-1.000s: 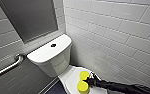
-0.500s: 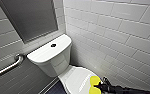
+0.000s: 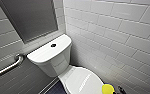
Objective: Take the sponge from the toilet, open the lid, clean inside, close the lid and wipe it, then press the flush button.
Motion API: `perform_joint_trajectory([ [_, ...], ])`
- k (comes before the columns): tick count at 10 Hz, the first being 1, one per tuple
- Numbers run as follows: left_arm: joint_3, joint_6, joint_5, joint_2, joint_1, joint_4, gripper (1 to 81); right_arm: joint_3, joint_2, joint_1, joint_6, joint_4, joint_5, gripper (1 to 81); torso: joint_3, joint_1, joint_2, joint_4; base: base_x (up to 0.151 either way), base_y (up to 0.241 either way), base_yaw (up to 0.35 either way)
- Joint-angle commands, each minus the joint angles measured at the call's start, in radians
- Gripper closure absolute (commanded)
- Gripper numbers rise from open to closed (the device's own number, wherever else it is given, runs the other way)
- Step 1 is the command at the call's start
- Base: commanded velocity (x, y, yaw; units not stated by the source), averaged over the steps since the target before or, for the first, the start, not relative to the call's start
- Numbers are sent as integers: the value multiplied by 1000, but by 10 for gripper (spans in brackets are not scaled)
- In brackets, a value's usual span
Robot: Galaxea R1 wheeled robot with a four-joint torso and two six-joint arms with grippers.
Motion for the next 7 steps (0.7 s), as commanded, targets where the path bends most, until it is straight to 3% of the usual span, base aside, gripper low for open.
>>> perform_joint_trajectory([
  [1,6,1,86,0,-4,9,10,178,-231,-88,-4,-8,-5,811,0,0,0,0,0,0,0],
  [4,7,3,86,3,-10,9,10,354,-375,-127,-12,-27,44,811,0,0,0,0,0,0,0],
  [5,7,3,86,2,-12,9,10,434,-402,-67,-12,-39,56,811,0,0,0,0,0,0,0],
  [7,4,3,84,3,-10,9,10,508,-353,89,-12,-42,36,811,0,0,0,0,0,0,0],
])
